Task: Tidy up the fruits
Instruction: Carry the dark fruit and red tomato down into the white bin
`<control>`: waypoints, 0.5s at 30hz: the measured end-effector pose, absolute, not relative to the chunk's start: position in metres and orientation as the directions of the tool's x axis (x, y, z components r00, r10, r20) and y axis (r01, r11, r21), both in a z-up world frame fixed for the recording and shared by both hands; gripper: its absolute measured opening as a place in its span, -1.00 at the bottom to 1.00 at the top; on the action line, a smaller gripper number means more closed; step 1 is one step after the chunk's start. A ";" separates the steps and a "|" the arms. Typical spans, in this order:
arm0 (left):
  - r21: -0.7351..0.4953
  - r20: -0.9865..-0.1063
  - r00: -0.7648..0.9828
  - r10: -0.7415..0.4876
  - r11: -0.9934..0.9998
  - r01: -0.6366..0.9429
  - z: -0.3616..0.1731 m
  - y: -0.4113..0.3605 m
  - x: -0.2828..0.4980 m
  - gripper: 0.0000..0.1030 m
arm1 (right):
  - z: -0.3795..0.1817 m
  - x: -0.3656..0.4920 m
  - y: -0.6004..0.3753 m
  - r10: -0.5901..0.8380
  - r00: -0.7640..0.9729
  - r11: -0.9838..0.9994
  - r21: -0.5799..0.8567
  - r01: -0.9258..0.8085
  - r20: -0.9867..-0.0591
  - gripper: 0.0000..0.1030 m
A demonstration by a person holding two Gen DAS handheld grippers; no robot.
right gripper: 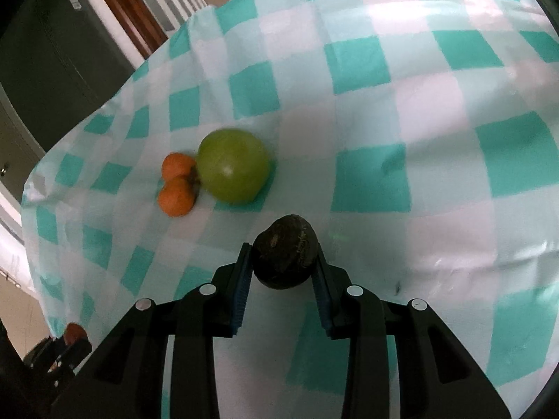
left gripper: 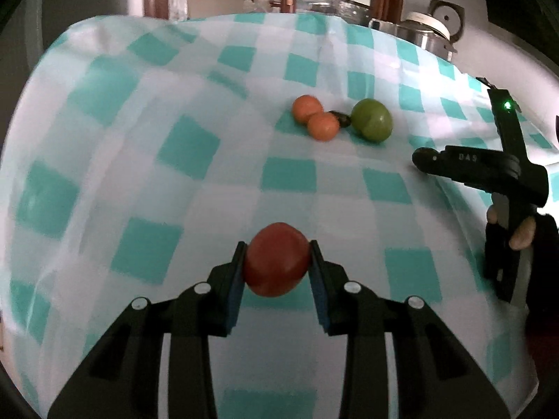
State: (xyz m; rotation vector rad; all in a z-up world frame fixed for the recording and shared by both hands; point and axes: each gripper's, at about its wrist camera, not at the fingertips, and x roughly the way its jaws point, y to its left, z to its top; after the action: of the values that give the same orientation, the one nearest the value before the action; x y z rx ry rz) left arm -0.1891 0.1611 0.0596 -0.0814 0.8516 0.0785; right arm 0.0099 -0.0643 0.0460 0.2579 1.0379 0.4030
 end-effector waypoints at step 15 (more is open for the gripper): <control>-0.096 -0.741 0.666 0.090 0.967 -0.238 0.052 0.234 -0.308 -0.32 | 0.072 -0.173 0.099 0.563 0.325 0.766 0.331 -0.551 -0.760 -0.34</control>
State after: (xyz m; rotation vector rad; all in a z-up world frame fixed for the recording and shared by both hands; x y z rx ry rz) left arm -0.3081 0.2336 0.0521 -0.1908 0.8230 0.1862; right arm -0.1728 0.0991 0.0721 0.0132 1.0015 0.7304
